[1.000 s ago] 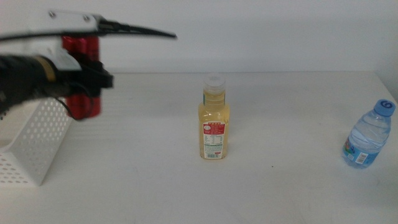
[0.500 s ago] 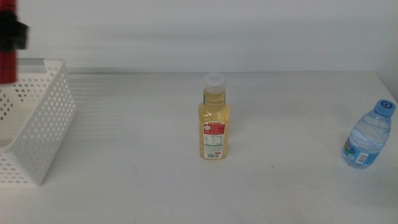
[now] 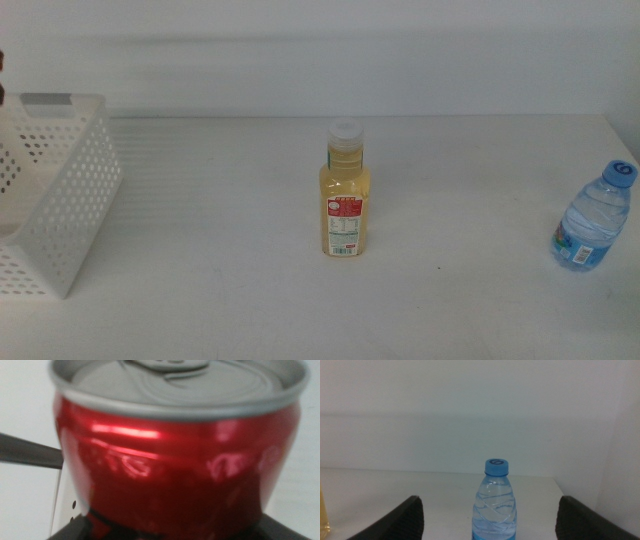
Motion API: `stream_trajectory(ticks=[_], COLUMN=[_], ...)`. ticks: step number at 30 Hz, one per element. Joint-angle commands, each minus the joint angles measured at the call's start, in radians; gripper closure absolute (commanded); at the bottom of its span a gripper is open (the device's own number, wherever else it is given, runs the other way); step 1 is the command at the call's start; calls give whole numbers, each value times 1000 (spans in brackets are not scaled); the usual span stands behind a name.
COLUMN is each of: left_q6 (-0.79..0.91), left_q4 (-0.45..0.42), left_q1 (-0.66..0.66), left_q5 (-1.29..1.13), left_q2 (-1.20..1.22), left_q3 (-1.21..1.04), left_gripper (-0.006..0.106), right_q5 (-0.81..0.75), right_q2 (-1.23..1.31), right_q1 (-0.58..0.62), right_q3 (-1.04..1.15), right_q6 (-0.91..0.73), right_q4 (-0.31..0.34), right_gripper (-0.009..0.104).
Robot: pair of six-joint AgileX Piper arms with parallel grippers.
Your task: Use arms to grab the bottles and put them into the dustbin to the left of the table.
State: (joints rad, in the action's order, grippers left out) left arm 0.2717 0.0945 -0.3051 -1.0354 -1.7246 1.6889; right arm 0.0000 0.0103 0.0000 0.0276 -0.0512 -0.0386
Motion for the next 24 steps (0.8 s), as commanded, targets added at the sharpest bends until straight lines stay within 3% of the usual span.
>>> stream_trajectory(ticks=[1, 24], left_q6=[7, 44], left_q4=[12, -7], left_q1=[-8, -7], left_q5=[52, 3], left_q2=[12, -315], left_q3=[48, 43], left_gripper=[105, 105], right_q5=[-77, -77], right_q2=[27, 27], right_q1=[-5, -5], right_q3=[-7, -7], right_q6=[-9, -9], right_q4=[7, 7], right_gripper=[19, 19])
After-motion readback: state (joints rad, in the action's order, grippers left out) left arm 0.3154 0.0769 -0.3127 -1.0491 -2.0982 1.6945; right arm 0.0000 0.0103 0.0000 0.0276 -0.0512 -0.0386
